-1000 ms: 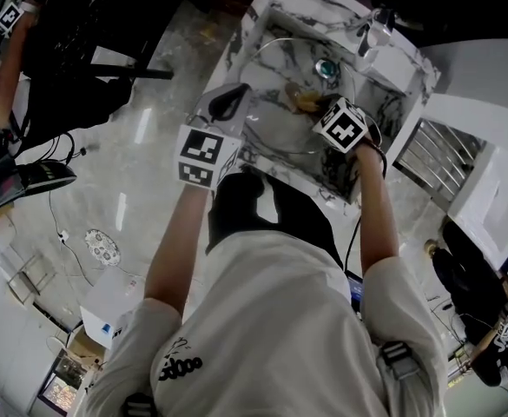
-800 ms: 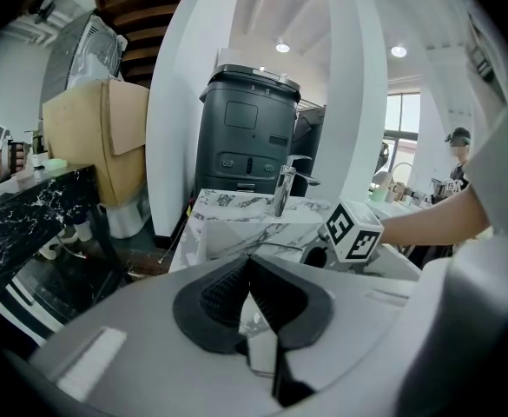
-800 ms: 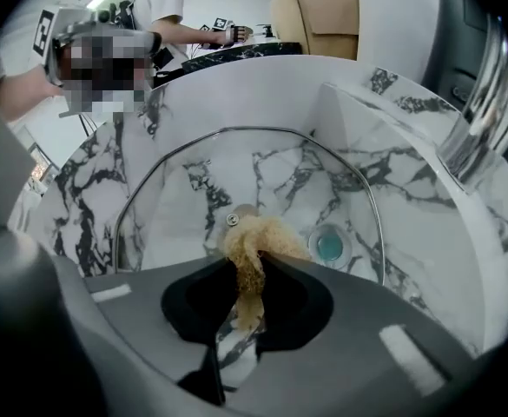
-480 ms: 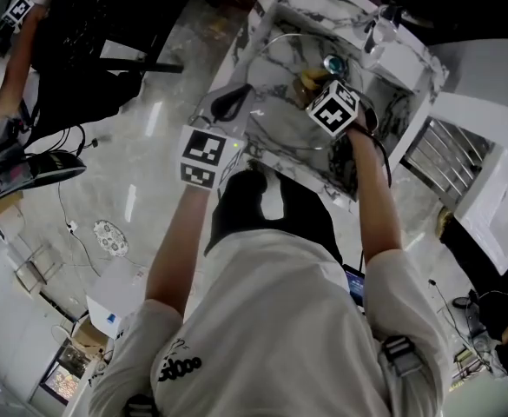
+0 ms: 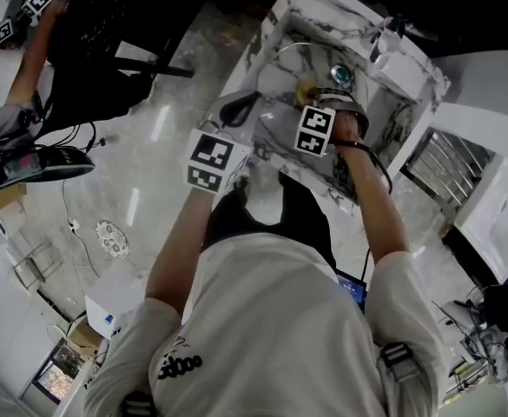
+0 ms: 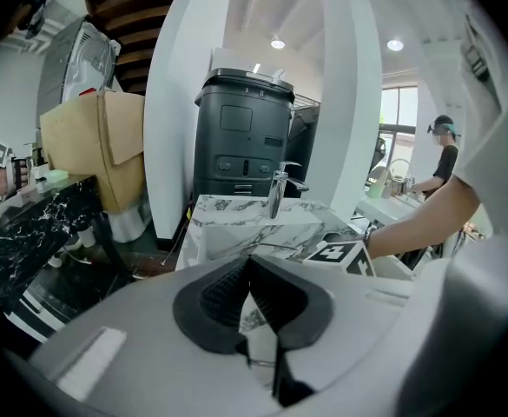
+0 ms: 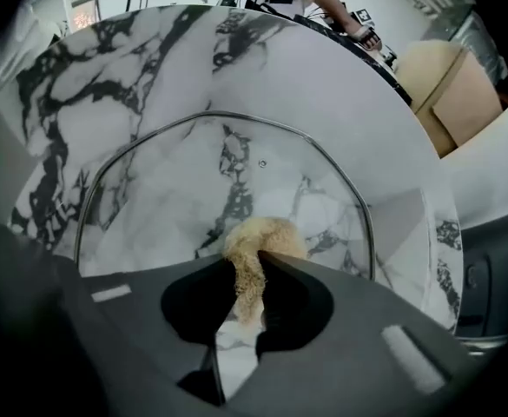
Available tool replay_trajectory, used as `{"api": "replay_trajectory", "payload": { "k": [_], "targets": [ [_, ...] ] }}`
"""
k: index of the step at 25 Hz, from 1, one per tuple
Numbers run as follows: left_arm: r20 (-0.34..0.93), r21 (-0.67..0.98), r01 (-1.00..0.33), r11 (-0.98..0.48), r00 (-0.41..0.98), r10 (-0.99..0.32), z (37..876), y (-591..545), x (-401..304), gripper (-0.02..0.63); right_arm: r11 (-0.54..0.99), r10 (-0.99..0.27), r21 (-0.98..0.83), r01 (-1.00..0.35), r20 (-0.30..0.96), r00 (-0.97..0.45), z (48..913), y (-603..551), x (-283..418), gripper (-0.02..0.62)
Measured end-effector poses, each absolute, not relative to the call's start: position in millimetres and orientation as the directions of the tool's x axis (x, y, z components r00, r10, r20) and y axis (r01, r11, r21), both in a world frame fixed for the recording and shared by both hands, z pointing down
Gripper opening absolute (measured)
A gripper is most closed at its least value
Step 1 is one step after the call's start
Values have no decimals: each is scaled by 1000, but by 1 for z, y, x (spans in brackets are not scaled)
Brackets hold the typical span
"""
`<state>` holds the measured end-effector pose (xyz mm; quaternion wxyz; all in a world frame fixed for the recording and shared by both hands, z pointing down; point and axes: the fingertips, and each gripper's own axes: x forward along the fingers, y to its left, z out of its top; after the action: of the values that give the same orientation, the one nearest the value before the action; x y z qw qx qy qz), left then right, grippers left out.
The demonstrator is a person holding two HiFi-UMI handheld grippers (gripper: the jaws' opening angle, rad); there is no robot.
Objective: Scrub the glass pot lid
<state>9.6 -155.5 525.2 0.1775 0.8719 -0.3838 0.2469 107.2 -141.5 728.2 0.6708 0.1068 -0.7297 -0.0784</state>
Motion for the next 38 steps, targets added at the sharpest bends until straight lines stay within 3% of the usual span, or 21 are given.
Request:
{"api": "replay_trajectory", "payload": {
  "k": [4, 13, 21, 29, 38],
  "targets": [
    [564, 117, -726, -678, 611, -556, 517, -145, 6, 11, 954, -295, 296, 46, 955, -29, 727, -129, 103, 55],
    [536, 107, -695, -711, 643, -547, 496, -129, -22, 11, 967, -252, 253, -24, 967, 43, 730, -99, 107, 55],
    [513, 92, -652, -752, 679, -526, 480, -111, -39, 11, 953, -173, 171, -252, 985, 13, 699, -86, 116, 51],
    [439, 74, -606, -792, 733, -520, 457, -100, -46, 11, 826, -246, 155, -542, 964, -98, 626, -78, 116, 51],
    [337, 60, -572, -818, 783, -523, 415, -82, -66, 11, 716, -370, 178, -675, 917, -150, 565, -28, 75, 51]
  ]
}}
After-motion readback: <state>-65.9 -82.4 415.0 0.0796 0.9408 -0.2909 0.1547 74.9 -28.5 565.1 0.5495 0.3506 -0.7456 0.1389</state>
